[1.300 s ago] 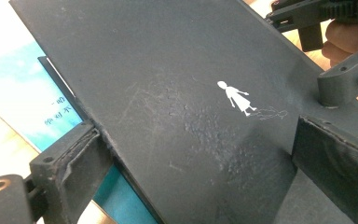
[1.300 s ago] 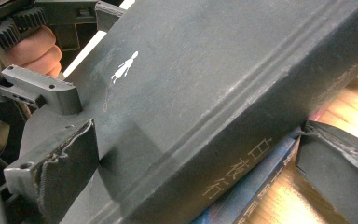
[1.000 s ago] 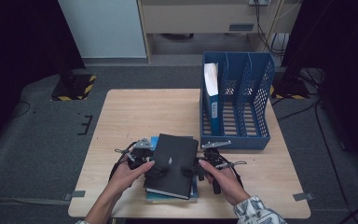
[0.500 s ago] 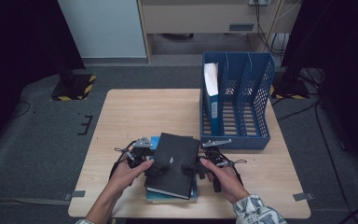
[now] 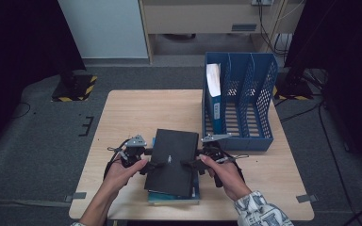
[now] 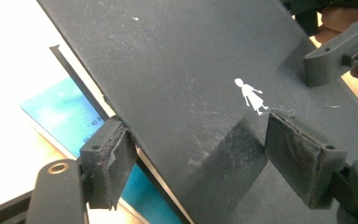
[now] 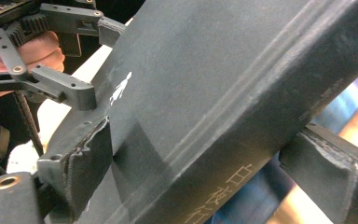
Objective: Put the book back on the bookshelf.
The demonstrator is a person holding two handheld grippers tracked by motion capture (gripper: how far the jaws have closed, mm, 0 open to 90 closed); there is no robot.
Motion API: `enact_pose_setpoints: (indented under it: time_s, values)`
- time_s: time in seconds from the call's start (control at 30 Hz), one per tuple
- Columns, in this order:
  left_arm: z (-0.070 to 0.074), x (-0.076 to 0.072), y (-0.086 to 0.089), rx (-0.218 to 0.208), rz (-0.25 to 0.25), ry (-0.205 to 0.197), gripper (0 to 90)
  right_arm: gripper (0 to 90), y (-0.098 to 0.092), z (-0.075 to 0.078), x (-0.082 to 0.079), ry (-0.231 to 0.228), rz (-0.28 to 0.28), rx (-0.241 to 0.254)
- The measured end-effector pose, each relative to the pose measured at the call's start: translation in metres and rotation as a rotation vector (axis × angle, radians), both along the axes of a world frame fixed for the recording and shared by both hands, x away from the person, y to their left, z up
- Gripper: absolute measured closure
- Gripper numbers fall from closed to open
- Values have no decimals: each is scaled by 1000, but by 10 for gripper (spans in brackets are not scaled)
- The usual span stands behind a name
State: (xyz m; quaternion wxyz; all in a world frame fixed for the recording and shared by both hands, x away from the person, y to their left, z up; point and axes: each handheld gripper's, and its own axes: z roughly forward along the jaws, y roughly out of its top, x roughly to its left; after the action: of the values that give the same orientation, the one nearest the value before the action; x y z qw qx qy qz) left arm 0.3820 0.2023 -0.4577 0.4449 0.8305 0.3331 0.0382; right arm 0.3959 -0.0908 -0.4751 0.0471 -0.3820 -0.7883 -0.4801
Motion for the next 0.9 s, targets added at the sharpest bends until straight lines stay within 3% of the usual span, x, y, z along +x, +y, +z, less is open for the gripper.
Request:
enact_pose_setpoints:
  time_s: [0.23, 0.5, 0.9]
  values:
    - [12, 4, 7, 4, 21, -33, 316, 154, 9, 24, 7, -72, 11, -46]
    - [20, 5, 19, -25, 56, -56, 377, 186, 21, 44, 12, -139, 29, -88]
    - [32, 5, 23, -29, 84, -90, 408, 222, 36, 63, 15, -183, 43, -103]
